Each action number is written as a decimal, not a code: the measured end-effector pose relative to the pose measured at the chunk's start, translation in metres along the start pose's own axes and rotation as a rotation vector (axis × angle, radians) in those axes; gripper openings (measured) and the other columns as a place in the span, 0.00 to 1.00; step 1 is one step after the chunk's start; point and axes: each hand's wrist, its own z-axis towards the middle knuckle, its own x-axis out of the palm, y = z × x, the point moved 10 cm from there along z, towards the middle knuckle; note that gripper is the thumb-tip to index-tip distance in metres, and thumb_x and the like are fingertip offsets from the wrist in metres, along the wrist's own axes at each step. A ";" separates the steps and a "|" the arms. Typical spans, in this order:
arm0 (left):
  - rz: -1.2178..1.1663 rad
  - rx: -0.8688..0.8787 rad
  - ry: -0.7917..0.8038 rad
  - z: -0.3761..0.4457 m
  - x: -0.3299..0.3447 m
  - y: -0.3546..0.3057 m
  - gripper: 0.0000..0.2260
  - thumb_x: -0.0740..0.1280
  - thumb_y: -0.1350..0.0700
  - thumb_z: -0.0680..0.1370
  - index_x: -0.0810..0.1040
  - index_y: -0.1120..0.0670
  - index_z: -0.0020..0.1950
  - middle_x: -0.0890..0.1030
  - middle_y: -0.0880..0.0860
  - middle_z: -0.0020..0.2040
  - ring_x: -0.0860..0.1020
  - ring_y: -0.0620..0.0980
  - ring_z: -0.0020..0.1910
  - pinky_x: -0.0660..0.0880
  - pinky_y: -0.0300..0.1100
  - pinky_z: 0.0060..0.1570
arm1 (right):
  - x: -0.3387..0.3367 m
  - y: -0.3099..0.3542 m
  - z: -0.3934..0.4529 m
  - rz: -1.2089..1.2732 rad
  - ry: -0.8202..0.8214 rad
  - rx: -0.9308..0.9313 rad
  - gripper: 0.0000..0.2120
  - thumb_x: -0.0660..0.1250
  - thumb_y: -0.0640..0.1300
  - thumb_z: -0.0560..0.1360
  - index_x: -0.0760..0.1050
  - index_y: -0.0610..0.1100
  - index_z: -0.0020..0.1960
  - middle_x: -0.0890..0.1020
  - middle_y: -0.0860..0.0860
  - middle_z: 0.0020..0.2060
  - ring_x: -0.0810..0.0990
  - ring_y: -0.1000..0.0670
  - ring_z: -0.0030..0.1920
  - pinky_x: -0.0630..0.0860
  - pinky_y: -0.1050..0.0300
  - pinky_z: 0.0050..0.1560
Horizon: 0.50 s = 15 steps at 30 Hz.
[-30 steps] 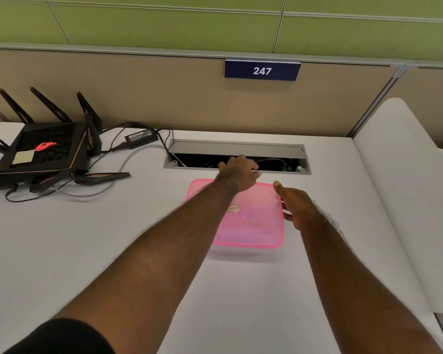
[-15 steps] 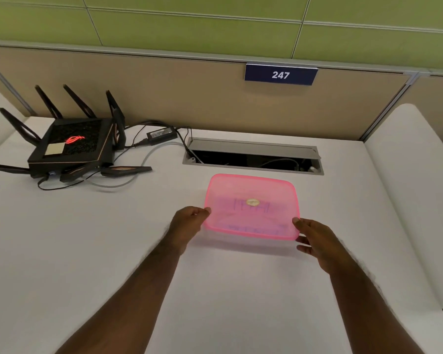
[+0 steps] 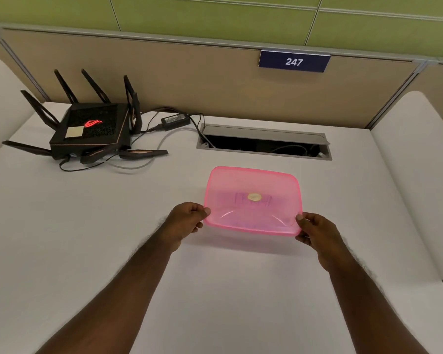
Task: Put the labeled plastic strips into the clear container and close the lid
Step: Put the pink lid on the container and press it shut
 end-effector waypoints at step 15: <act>0.093 -0.028 -0.005 -0.088 -0.037 0.063 0.08 0.72 0.51 0.74 0.80 0.54 0.46 0.81 0.51 0.36 0.78 0.48 0.36 0.77 0.47 0.44 | 0.017 -0.045 -0.091 -0.078 -0.013 -0.007 0.11 0.68 0.43 0.77 0.79 0.43 0.58 0.84 0.44 0.47 0.84 0.44 0.47 0.82 0.52 0.46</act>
